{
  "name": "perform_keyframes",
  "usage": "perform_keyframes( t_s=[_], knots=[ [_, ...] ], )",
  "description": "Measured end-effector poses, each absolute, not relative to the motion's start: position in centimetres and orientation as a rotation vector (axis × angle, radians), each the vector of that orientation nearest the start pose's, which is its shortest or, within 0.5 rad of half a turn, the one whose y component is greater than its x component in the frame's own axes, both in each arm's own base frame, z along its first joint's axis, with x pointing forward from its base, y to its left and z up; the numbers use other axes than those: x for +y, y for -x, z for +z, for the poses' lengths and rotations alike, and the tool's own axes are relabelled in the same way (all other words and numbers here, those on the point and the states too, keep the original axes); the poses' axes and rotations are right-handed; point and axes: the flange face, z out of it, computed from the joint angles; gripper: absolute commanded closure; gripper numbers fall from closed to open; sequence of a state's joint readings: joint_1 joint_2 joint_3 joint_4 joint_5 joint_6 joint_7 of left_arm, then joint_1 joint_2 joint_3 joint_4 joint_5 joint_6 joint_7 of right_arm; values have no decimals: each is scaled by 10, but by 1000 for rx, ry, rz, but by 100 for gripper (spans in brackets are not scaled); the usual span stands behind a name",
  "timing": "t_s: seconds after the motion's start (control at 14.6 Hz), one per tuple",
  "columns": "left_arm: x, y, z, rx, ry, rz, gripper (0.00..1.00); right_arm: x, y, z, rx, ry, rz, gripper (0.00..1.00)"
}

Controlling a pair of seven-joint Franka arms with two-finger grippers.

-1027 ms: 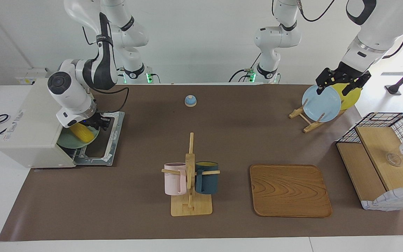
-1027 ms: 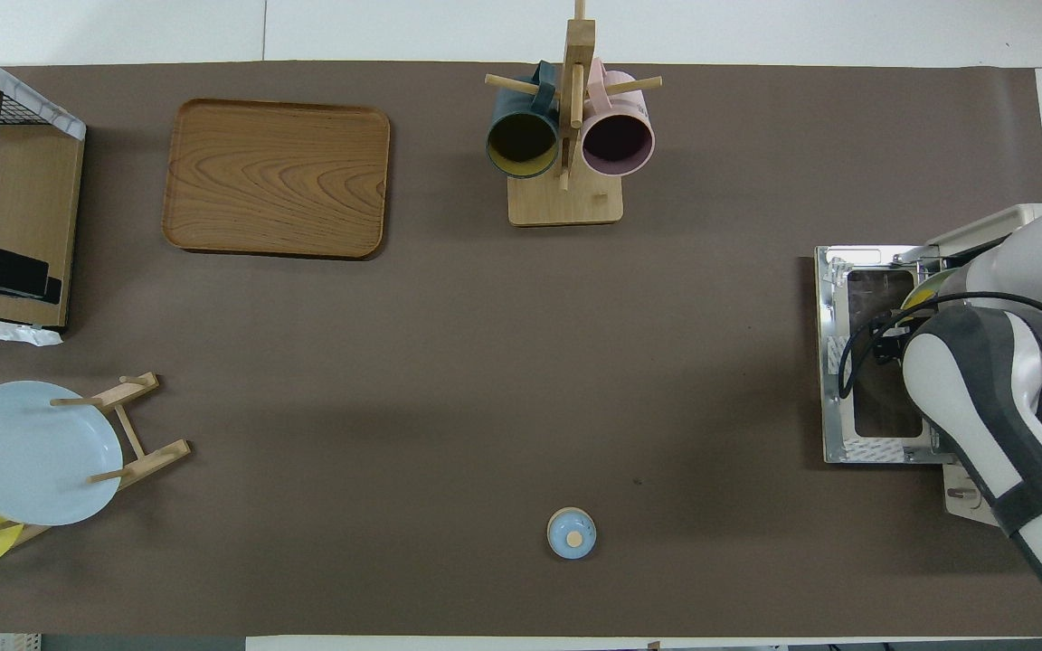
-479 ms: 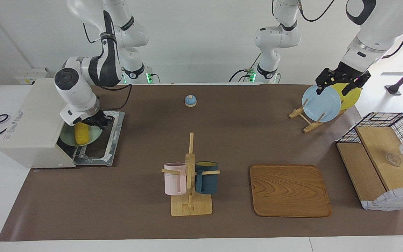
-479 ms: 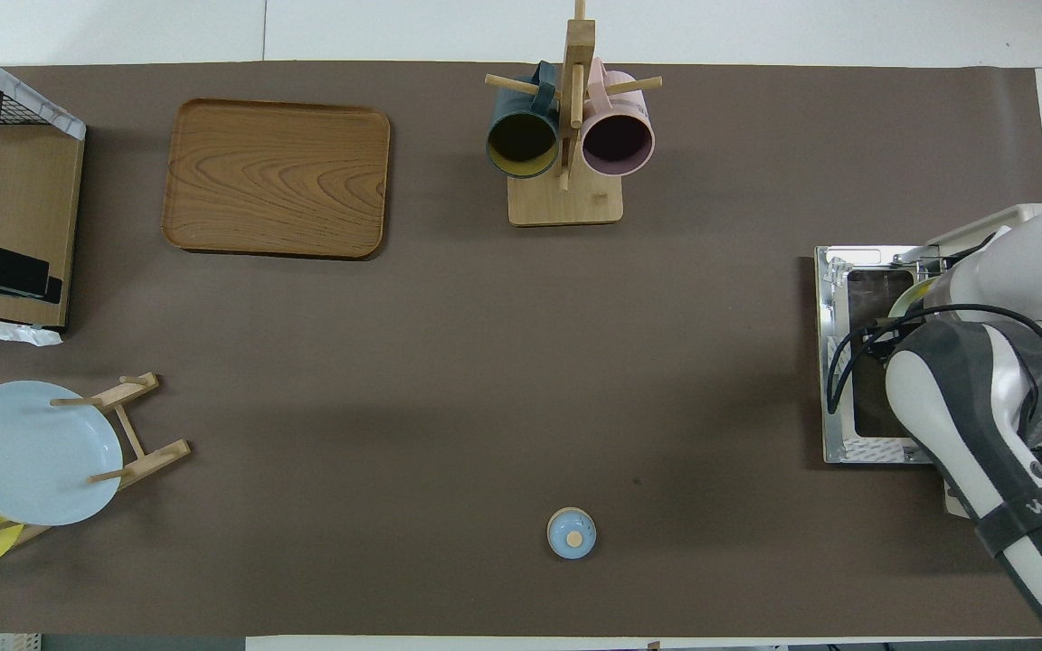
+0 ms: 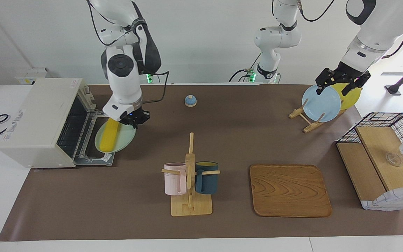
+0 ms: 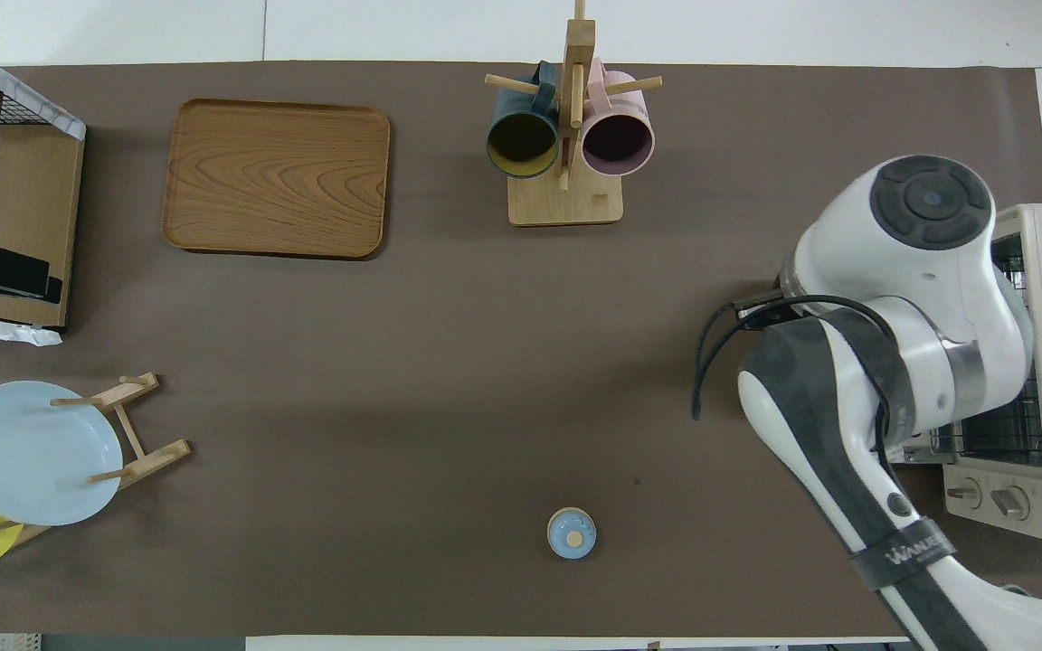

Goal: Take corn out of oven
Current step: 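Pull the plate with corn out of the oven with the right gripper, then lower the plate onto the table with the right gripper while the left gripper approaches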

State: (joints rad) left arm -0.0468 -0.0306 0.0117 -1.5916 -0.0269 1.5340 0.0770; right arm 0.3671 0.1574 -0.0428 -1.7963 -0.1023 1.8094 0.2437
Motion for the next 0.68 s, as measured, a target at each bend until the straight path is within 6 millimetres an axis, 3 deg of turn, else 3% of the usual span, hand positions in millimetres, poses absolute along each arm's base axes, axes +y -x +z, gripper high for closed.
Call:
perform_keyframes(
  t_s=[0.14, 0.34, 0.48, 0.68],
  knots=[
    [-22, -541, 628, 178, 3164, 42, 0, 267, -573, 447, -90, 3313, 214, 100],
    [-22, -541, 628, 179, 3164, 42, 0, 393, -574, 403, 17, 3303, 151, 100],
    [-22, -540, 628, 178, 3164, 43, 0, 437, -566, 385, 57, 3256, 104, 100],
    [-22, -540, 628, 174, 3165, 43, 0, 459, -555, 375, 64, 3197, 82, 100]
  ],
)
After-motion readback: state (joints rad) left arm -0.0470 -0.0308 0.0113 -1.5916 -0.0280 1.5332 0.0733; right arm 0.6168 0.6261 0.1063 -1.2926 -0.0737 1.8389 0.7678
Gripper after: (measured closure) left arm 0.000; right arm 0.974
